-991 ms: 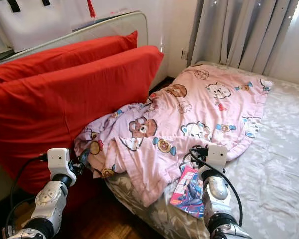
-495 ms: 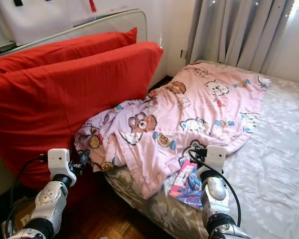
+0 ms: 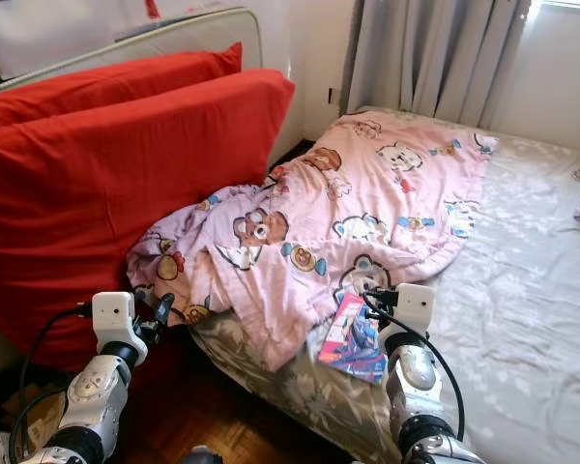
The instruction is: Clean up the room
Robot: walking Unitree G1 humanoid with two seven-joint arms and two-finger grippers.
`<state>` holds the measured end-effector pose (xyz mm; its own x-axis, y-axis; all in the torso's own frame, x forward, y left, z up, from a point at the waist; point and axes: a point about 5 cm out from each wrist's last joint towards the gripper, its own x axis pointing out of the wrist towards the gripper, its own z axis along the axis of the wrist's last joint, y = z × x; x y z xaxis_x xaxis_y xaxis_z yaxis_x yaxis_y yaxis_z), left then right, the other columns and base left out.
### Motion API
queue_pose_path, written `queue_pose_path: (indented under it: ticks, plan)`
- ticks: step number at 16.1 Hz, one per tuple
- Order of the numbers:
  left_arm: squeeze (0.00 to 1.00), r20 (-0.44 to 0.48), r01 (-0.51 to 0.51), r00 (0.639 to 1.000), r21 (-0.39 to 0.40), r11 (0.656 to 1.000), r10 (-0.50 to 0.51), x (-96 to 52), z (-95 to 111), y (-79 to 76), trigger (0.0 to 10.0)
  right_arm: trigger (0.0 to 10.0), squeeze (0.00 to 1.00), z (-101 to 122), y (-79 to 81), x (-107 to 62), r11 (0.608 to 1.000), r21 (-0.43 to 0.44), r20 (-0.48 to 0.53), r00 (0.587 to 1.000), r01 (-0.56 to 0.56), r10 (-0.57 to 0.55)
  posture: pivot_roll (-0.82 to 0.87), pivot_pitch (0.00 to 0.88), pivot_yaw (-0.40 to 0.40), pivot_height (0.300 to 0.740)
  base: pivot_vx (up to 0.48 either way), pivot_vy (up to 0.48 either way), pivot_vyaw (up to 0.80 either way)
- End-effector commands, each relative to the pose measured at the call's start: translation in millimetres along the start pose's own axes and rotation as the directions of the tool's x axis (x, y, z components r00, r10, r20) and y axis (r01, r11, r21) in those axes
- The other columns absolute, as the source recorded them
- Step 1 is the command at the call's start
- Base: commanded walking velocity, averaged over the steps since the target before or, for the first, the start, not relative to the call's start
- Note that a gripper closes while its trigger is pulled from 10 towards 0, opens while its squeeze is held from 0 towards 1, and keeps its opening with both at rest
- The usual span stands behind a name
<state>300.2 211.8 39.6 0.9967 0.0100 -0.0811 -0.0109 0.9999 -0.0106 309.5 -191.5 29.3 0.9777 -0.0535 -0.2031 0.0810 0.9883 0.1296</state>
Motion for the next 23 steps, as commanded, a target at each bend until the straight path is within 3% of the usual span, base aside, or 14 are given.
queue_pose_path:
  ticks: [1,18,23]
  plan:
    - [0.0,0.008,-0.004,1.0,-0.007,1.0,0.004,1.5,2.8,1.9,10.0,10.0,0.0,-3.2,2.9,-0.5,1.0,0.01,-0.016,1.0,-0.006,0.006,0.04,0.0,0.014,0.658,0.0,0.0,0.0]
    - [0.0,-0.006,0.011,1.0,-0.01,1.0,-0.011,3.0,2.3,0.1,10.0,10.0,0.0,-15.8,5.9,-2.8,1.0,0.005,-0.113,0.993,-0.027,0.027,0.04,0.0,0.02,0.658,0.0,0.0,0.0]
    - [0.0,-0.006,0.014,1.0,-0.006,1.0,-0.014,2.9,2.1,-1.5,10.0,10.0,0.0,-19.8,3.6,-5.7,1.0,0.017,-0.119,0.993,-0.021,0.023,0.04,0.0,0.021,0.634,0.0,0.0,0.0]
